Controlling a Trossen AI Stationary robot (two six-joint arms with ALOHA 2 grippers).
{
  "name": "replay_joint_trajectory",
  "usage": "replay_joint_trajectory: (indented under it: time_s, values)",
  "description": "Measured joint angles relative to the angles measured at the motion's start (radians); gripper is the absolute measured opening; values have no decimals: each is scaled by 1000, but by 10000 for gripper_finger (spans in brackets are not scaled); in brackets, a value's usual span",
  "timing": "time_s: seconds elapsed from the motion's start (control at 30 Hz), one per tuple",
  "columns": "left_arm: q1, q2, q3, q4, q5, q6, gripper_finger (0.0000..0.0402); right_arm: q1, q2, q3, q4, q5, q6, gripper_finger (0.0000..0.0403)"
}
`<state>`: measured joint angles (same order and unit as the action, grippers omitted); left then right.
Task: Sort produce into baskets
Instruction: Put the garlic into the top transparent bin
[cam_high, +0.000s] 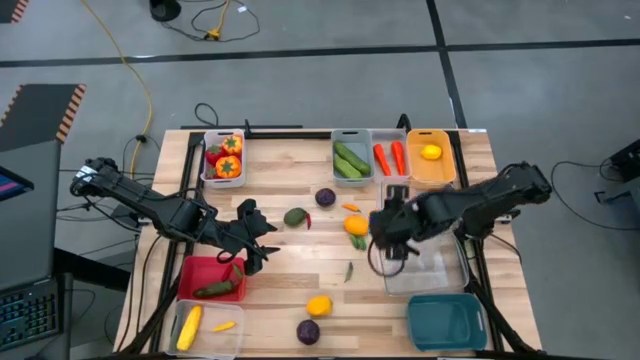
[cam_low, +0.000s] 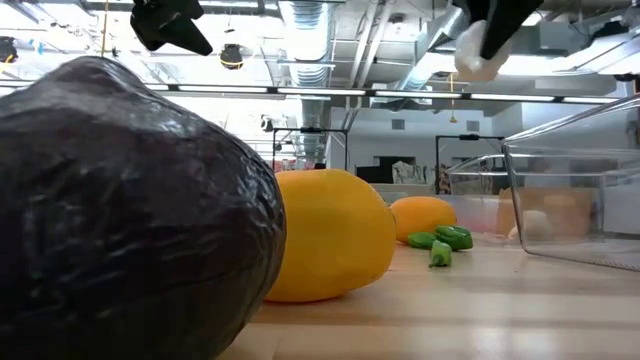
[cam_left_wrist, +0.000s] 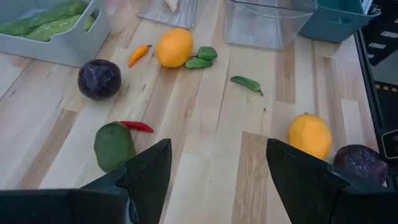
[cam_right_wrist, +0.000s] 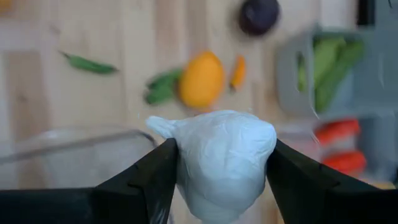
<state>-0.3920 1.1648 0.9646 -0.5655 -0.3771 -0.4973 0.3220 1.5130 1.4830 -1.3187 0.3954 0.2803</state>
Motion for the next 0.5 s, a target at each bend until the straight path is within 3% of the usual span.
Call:
replay_joint_trajectory:
  time_s: [0.23,0.5]
  values:
    - [0,0,0,0,0,0,249,-148,-16,0,-143,0,7,259]
    - [0,0,0,0,0,0,249,-286,-2,0,-168,-1,3,260]
